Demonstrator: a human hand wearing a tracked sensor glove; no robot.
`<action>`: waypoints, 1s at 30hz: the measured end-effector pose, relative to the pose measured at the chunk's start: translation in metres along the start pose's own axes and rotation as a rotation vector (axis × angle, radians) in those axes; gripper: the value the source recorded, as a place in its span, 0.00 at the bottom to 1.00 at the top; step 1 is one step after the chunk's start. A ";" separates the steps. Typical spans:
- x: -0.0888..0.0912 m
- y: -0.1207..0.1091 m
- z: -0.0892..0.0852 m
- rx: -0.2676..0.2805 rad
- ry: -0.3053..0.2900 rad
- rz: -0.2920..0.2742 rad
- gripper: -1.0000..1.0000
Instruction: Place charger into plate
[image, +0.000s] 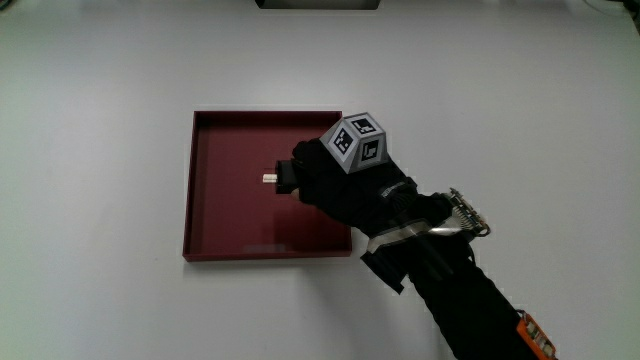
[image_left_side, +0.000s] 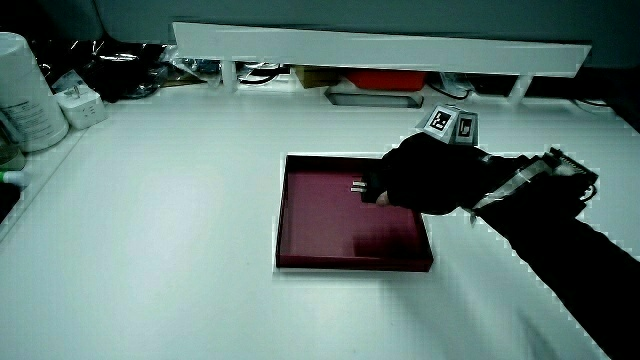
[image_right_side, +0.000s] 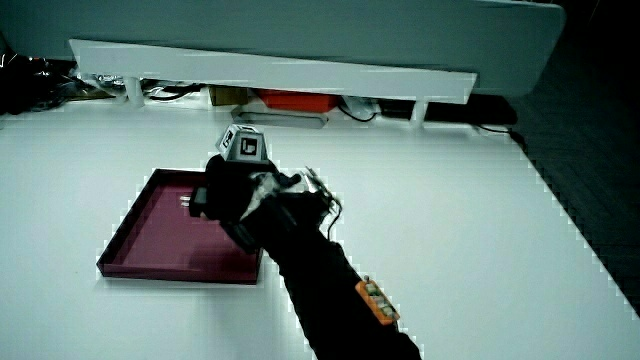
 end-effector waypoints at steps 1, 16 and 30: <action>0.000 0.002 -0.003 -0.007 0.010 0.000 0.50; 0.017 0.022 -0.050 -0.097 0.033 -0.065 0.50; 0.022 0.025 -0.069 -0.125 0.030 -0.086 0.50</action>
